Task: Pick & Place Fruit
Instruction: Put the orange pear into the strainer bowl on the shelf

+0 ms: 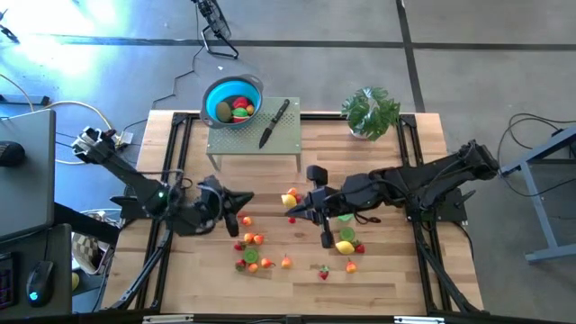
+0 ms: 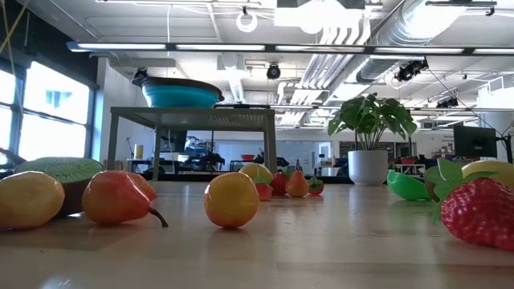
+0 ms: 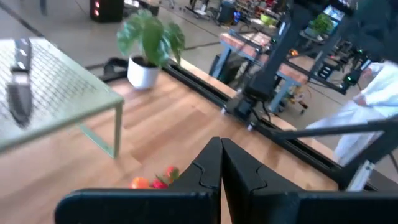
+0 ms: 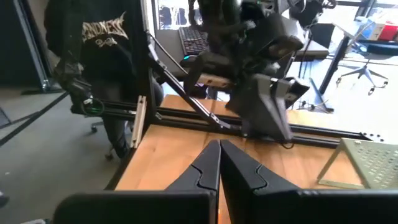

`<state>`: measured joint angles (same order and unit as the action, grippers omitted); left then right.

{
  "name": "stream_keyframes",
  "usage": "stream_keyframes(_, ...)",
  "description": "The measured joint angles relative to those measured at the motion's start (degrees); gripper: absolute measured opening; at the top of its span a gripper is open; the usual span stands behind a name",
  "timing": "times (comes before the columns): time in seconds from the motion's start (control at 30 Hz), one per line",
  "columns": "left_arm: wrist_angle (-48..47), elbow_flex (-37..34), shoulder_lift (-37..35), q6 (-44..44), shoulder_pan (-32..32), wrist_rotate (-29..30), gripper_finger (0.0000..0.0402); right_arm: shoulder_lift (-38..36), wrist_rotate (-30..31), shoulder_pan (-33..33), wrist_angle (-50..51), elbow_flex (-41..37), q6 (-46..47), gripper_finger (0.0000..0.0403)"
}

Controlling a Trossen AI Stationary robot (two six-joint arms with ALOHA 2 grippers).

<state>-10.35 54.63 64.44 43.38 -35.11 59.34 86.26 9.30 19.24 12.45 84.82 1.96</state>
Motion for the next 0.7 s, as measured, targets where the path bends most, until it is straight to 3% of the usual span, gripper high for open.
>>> stream_keyframes(0.3, -1.9, 0.0, 2.0, 1.8, -4.4, -0.4, 0.0001, 0.0, 5.4, 0.6, 0.9, 0.0, 2.8, 0.0003)
stream_keyframes(0.7, -20.9, 0.0, 1.4, 7.4, -6.1, -7.7, 0.0001, 0.0, 5.6, 0.6, 1.1, -0.1, 6.6, 0.0003)
